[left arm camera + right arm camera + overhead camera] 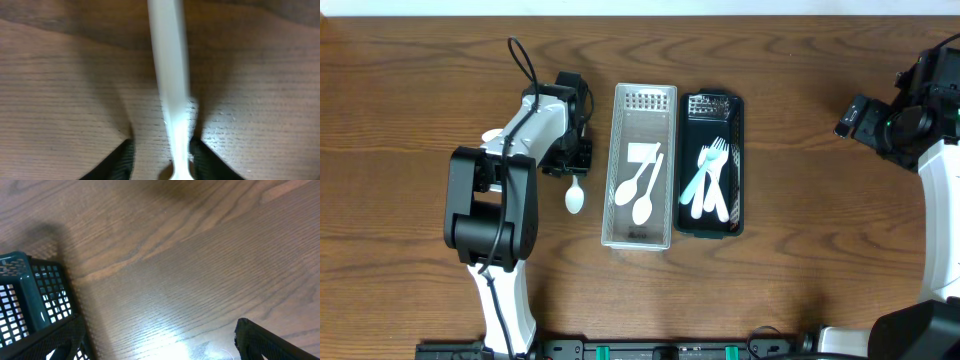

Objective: Pack container
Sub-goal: 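Grasp the next white spoon with the left gripper, then place the spoon into the grey tray and withdraw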

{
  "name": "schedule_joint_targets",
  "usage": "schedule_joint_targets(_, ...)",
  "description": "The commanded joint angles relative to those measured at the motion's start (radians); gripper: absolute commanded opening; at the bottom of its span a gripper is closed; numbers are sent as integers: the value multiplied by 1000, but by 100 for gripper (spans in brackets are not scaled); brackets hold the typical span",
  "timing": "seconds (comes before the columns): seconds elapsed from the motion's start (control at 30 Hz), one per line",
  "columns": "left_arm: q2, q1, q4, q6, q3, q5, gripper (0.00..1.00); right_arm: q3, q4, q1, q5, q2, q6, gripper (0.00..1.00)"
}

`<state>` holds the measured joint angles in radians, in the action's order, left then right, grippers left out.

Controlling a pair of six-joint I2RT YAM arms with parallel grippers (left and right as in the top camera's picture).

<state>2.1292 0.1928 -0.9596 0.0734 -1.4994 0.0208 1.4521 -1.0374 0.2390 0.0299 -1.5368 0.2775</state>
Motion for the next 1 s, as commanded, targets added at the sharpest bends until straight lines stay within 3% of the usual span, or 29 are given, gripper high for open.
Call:
schedule_joint_targets(0.0, 36, 11, -15, -13, 4, 23, 24, -2, -3, 9, 4, 0, -1, 99)
schedule_joint_targets(0.13, 30, 25, -32, -13, 3, 32, 6, -2, -3, 9, 4, 0, -2, 99)
schedule_joint_targets(0.37, -41, 22, -137, -13, -73, 31, 6, -2, -3, 9, 4, 0, -1, 99)
schedule_joint_targets(0.6, -229, 52, -236, -13, -205, 32, 6, -2, -3, 9, 4, 0, -2, 99)
schedule_joint_targets(0.77, -350, 152, -206, -13, -220, 33, 6, -2, -3, 9, 4, 0, -2, 99)
schedule_joint_targets(0.97, -312, 292, -120, 0, -175, 32, 12, -2, -3, 9, 4, 0, -2, 99)
